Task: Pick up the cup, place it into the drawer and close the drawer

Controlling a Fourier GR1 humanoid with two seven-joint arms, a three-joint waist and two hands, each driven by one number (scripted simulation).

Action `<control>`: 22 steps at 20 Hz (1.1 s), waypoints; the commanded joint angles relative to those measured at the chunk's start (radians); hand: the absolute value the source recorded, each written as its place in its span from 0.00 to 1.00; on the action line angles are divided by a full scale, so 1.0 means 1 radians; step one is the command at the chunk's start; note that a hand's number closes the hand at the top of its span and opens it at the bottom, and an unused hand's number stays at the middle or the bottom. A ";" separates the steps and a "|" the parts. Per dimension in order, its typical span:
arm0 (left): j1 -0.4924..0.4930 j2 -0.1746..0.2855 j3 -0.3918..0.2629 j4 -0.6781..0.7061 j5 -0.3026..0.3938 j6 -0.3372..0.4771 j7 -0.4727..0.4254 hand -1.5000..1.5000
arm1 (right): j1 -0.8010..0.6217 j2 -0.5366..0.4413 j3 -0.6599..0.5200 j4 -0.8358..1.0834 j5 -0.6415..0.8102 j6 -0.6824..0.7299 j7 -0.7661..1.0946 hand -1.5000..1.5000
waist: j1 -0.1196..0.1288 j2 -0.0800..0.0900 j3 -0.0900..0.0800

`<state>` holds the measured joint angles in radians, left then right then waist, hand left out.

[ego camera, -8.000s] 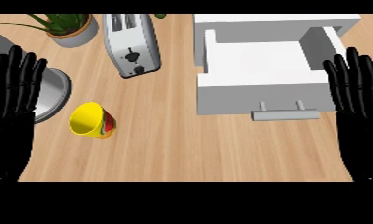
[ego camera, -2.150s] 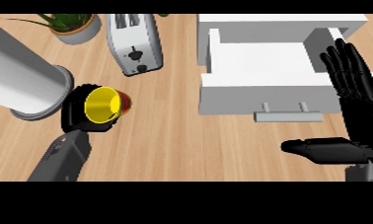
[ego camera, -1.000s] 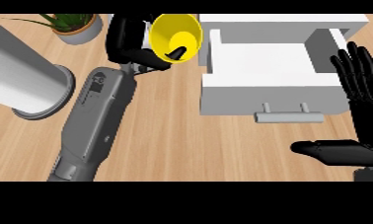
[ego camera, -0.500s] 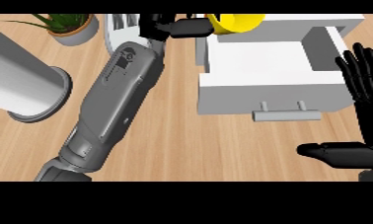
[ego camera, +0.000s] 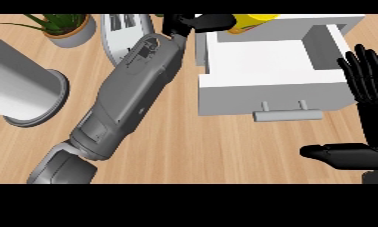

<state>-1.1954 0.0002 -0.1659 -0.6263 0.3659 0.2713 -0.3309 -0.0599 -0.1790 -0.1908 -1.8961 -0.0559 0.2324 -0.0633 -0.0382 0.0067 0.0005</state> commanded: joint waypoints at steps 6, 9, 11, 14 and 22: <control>-0.054 0.000 -0.187 0.155 0.170 0.069 -0.074 1.00 | -0.043 -0.018 -0.006 0.048 -0.020 0.035 -0.035 0.00 | -0.038 0.010 0.001; -0.072 0.000 -0.252 0.187 0.172 0.118 -0.028 1.00 | -0.108 -0.011 0.005 0.033 0.003 -0.015 0.039 0.00 | -0.035 0.009 0.000; -0.092 0.000 -0.301 0.204 0.164 0.119 0.016 1.00 | -0.049 0.008 0.021 0.039 0.005 0.003 -0.002 0.00 | -0.041 0.009 0.001; -0.049 0.000 -0.368 0.196 0.190 0.119 0.013 0.00 | -0.053 -0.026 -0.027 0.067 -0.035 0.033 -0.019 0.00 | -0.042 0.010 0.001; -0.036 0.000 -0.521 0.203 0.204 0.196 0.049 0.00 | -0.062 -0.002 0.018 0.039 -0.002 0.017 -0.012 0.00 | -0.068 0.017 0.001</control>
<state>-1.2585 0.0002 -0.6235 -0.4287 0.5612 0.4336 -0.2689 -0.1353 -0.1906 -0.1858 -1.8579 -0.0736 0.2510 -0.0561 -0.0935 0.0198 0.0015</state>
